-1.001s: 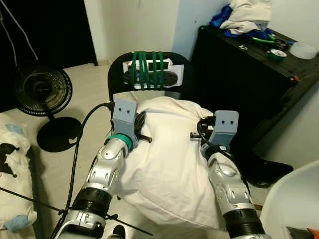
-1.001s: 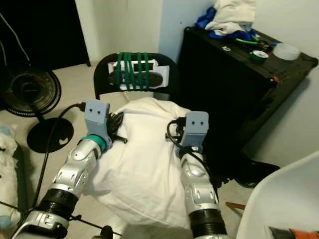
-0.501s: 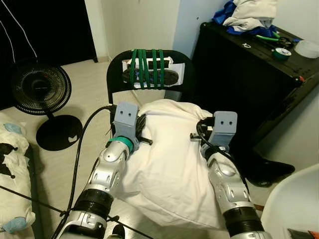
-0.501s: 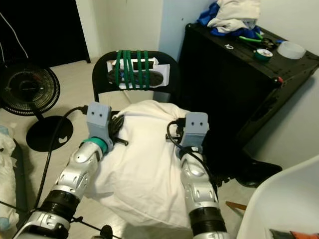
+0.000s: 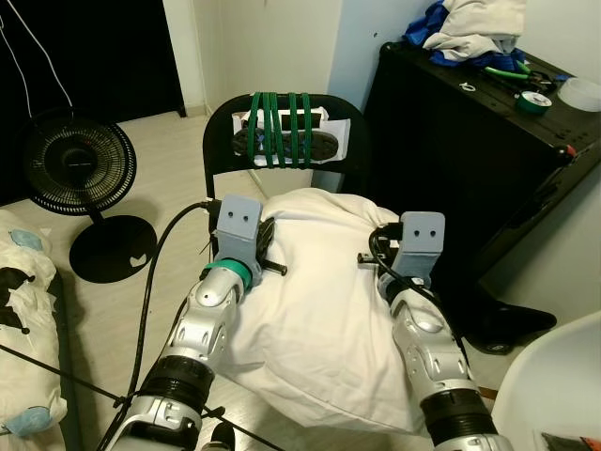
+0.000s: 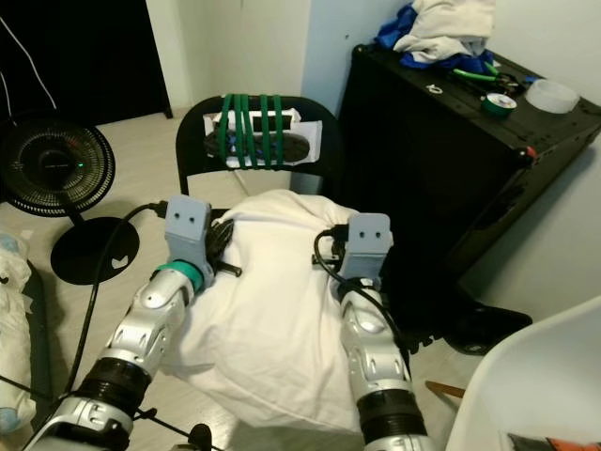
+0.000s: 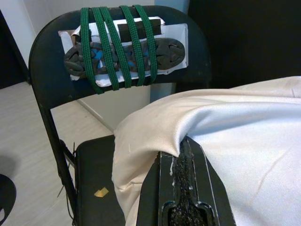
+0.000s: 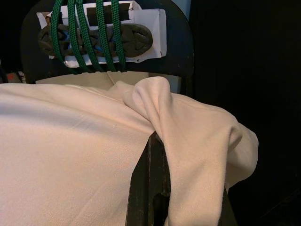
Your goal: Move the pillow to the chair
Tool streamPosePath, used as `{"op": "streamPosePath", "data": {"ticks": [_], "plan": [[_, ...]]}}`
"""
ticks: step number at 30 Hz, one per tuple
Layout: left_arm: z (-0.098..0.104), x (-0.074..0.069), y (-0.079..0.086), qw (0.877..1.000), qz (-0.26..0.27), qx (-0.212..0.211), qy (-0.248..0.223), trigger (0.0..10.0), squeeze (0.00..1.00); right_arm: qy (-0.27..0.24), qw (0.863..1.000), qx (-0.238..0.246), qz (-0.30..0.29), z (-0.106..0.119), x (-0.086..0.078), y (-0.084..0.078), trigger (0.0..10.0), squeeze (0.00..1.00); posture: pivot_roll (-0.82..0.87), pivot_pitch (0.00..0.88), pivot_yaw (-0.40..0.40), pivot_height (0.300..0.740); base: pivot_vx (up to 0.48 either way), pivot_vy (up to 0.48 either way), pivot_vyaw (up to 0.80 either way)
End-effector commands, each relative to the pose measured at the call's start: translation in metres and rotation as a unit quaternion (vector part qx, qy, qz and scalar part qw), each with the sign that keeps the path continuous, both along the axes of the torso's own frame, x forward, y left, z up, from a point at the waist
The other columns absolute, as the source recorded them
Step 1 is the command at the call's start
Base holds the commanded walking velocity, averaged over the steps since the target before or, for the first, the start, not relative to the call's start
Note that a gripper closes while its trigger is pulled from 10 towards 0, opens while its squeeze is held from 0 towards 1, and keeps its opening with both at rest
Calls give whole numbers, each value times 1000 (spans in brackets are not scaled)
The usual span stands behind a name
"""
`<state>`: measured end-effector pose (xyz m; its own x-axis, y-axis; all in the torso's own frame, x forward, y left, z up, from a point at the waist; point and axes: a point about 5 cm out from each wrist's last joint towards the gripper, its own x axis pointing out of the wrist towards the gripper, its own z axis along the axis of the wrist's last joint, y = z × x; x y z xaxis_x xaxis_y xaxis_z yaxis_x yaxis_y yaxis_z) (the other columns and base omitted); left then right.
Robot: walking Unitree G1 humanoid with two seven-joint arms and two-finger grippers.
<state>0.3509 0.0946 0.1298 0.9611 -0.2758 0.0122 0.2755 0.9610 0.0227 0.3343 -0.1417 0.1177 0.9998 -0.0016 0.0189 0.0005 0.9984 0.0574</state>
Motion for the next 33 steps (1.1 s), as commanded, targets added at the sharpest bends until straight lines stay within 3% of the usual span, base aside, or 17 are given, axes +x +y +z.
{"op": "streamPosePath", "data": {"ticks": [1, 33], "plan": [[4, 1, -2, 1000, 1, 4, -16, 10000, 0, -29, 1000, -1, -5, 9, 1, -3, 10000, 0, -94, 18, -3, 740, 0, 0, 0], [5, 1, -5, 1000, -3, 8, -22, 10000, 0, -21, 999, 4, -25, 2, -3, -15, 10000, 0, -99, 12, -8, 740, 0, 0, 0]]}}
